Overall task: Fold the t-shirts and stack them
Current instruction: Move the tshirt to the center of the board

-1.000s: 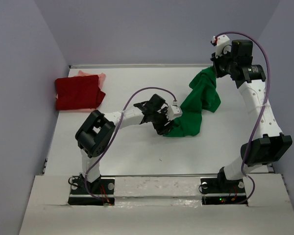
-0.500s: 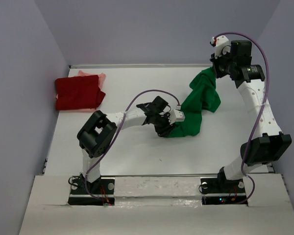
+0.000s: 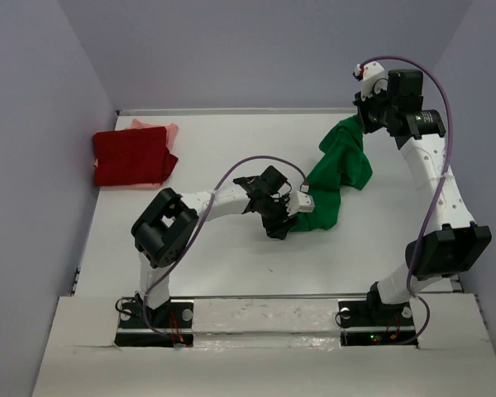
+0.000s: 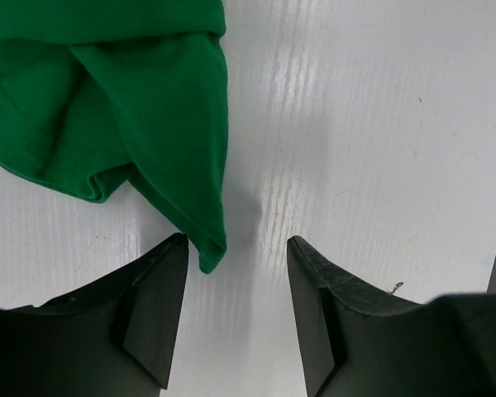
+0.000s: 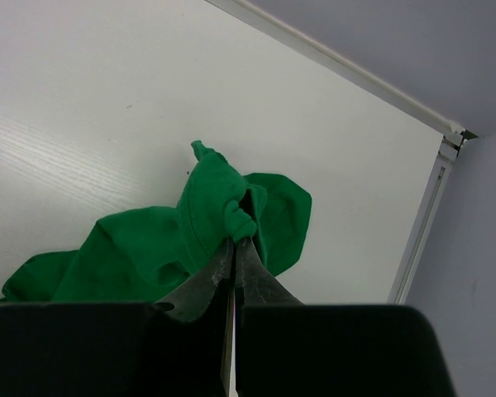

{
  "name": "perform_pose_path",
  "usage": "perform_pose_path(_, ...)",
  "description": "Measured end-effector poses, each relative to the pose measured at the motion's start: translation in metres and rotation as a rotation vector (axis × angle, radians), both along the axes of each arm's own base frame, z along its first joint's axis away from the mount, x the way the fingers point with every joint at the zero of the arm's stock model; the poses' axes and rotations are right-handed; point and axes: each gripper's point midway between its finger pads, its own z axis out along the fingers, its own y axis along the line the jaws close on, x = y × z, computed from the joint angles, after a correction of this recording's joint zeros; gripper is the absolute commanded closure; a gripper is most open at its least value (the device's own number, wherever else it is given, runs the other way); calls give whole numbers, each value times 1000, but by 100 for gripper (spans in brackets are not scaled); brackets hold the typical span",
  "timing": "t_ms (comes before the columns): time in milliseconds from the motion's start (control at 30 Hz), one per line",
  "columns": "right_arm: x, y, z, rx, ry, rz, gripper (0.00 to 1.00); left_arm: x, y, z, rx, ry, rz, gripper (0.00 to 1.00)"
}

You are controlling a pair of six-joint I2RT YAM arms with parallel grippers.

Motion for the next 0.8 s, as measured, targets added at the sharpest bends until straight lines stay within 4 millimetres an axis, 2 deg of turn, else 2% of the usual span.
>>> perform_pose_path(67,0,0,0,1,0,2,100,1,0,0,2,-5,-1,42)
perform_pose_path(100,0,1,0,2,0,3,100,1,0,0,4,-9,-1,58)
perform_pose_path(200,0,2,0,4,2,8,100,1,-1,-1,9,-21,1,76)
perform_pose_path(267,0,2,-1,6,2,11,100,2,-2,-1,11,-33,1,98)
perform_pose_path(600,-2,4,-10,6,24,22,100,1,-8,-22,83,-88,25,100)
perform_pose_path(800,-4,4,-21,2,48,24,100,17,-11,-21,99,-185,91,100)
